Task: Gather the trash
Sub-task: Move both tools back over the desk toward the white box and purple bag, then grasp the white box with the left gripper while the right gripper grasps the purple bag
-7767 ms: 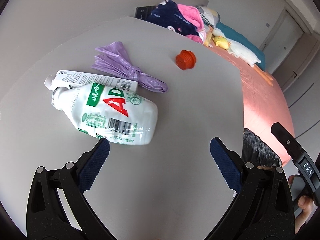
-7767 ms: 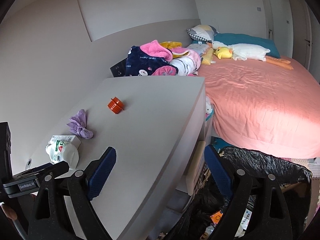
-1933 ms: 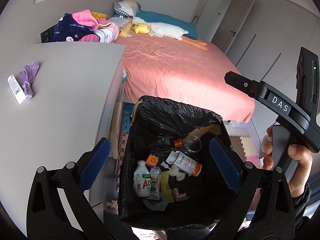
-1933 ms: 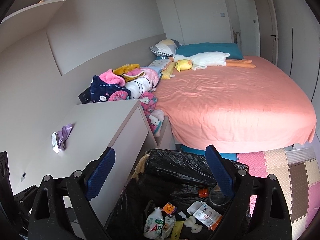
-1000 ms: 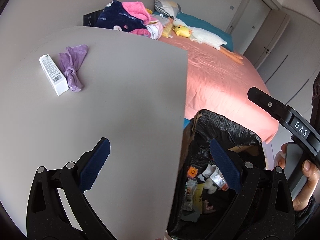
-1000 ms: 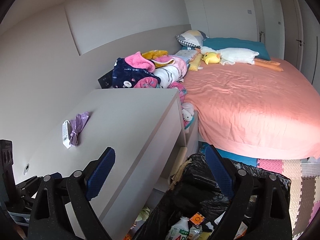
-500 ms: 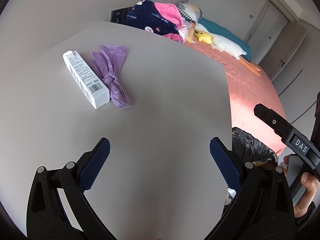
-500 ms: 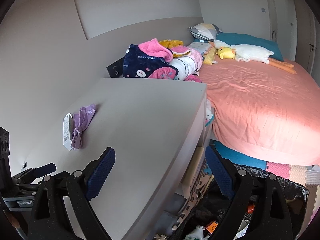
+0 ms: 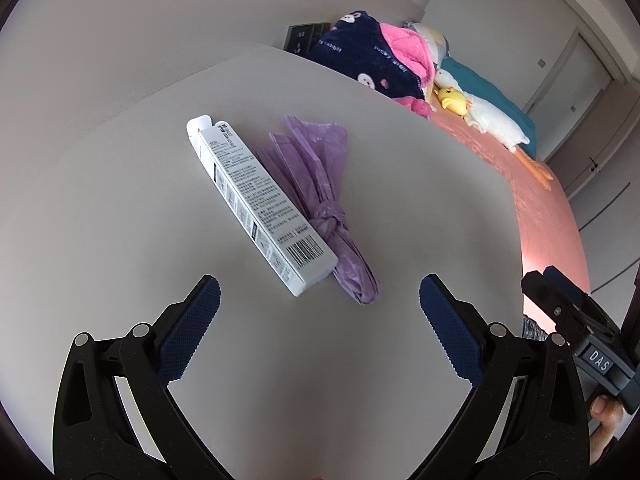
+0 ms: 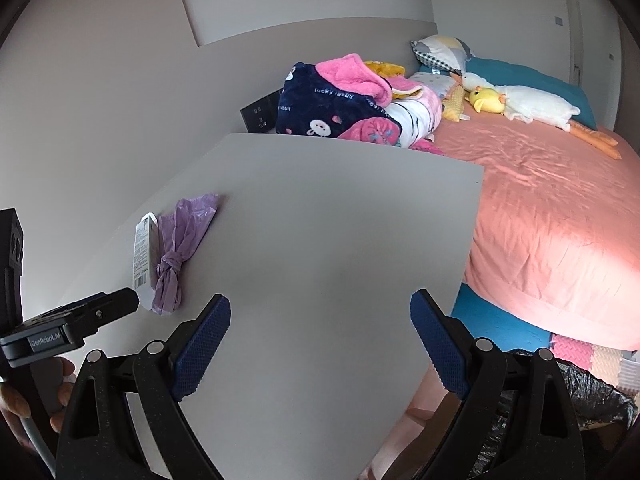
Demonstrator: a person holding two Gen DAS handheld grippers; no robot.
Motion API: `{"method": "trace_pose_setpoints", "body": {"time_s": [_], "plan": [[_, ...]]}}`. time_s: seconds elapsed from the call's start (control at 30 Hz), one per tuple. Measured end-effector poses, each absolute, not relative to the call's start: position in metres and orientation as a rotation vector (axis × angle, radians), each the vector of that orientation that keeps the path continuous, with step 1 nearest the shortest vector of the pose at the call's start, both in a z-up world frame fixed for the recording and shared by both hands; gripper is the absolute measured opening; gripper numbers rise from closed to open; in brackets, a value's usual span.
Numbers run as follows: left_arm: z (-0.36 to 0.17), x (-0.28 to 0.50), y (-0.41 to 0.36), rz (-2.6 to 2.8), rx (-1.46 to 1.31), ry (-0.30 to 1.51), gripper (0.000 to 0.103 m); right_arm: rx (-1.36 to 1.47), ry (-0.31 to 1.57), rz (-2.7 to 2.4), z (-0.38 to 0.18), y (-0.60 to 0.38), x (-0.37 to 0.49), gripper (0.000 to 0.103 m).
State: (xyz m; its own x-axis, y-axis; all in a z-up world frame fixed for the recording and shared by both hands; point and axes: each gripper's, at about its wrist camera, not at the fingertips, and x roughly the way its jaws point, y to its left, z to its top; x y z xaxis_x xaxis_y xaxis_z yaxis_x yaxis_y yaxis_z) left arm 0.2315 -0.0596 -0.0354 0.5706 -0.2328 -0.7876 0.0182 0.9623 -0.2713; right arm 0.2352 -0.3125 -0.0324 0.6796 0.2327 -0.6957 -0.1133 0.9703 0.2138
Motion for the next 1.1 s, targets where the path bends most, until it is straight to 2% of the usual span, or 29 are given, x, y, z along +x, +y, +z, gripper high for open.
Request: {"method": "trace_pose_setpoints", "body": {"time_s": [0.53, 0.83, 0.97, 1.1], "plan": [[-0.051, 0.281, -0.029, -0.05, -0.288, 0.988, 0.096, 0.093, 0.826, 0.295, -0.03, -0.263, 0.255, 0.091], [-0.058, 0.292, -0.024, -0.042, -0.279, 1.017, 0.083, 0.041, 0.854, 0.345, -0.036, -0.227, 0.263, 0.091], [-0.058, 0.292, -0.023, -0.019, -0.234, 1.009, 0.076, 0.019, 0.869, 0.358, -0.04, -0.212, 0.267, 0.084], [-0.059, 0.292, -0.022, 0.013, -0.161, 1.004, 0.062, -0.008, 0.884, 0.365, -0.044, -0.197, 0.274, 0.081]]}}
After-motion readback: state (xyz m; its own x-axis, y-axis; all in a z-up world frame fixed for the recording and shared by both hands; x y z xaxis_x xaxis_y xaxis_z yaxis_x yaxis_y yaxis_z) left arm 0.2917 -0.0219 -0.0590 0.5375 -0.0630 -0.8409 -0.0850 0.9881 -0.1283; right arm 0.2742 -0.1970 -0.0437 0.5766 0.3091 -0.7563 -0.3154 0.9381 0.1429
